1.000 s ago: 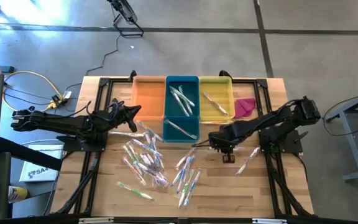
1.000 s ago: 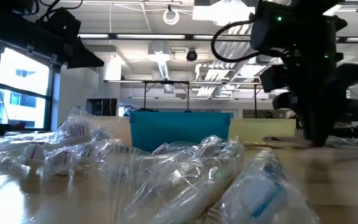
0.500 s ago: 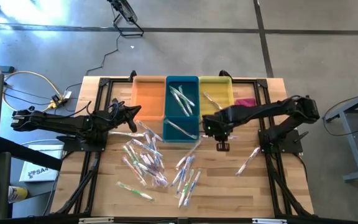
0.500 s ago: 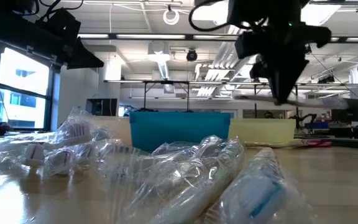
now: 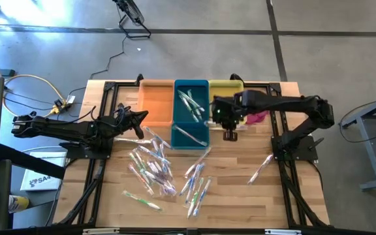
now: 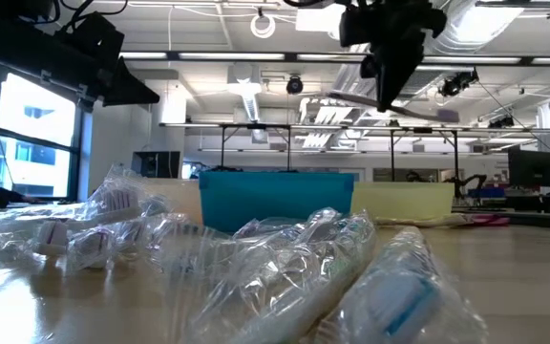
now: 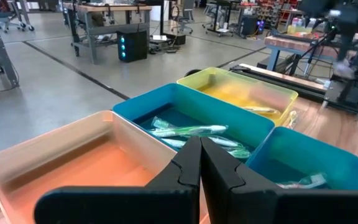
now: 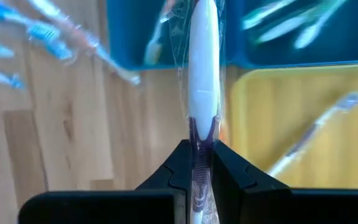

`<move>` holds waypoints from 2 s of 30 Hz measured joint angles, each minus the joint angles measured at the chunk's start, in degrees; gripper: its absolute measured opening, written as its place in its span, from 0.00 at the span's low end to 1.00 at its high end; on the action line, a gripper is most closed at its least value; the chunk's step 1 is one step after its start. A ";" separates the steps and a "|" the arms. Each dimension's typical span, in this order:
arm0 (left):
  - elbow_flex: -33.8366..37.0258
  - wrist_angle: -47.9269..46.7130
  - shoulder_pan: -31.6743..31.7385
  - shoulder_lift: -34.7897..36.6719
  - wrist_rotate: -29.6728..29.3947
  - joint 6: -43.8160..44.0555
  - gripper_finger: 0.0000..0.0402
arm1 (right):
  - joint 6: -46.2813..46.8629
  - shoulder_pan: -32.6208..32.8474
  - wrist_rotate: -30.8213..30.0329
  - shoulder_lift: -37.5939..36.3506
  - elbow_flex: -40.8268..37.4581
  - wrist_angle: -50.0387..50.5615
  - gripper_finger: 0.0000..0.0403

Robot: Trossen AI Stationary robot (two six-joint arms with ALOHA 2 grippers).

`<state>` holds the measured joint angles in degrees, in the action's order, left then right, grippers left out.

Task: Pick & Place Toothbrushes
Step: Put the violet toothbrush into the yellow bin

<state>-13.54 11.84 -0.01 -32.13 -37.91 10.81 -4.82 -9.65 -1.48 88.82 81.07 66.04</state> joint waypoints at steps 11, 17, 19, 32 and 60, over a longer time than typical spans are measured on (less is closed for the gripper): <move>0.00 0.02 0.01 -0.02 0.00 0.00 0.00 | 0.12 -11.45 -0.57 -0.04 3.86 -0.88 0.07; 0.00 0.02 0.00 -0.02 0.00 0.00 0.00 | 0.50 -17.45 -0.55 0.34 3.86 -6.83 0.07; 0.00 0.02 0.00 -0.02 0.00 0.00 0.00 | 0.53 -18.99 0.02 0.81 3.86 -9.41 0.07; 0.00 0.04 0.00 -0.01 0.00 0.02 0.00 | 6.65 -24.98 0.52 9.80 3.86 -17.13 0.07; 0.00 0.04 0.01 -0.02 -0.02 0.03 0.00 | 9.73 -33.65 2.86 23.08 3.83 -15.12 0.07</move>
<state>-13.54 11.88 0.00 -32.14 -37.93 10.84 4.91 -43.30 1.38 111.90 84.90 50.92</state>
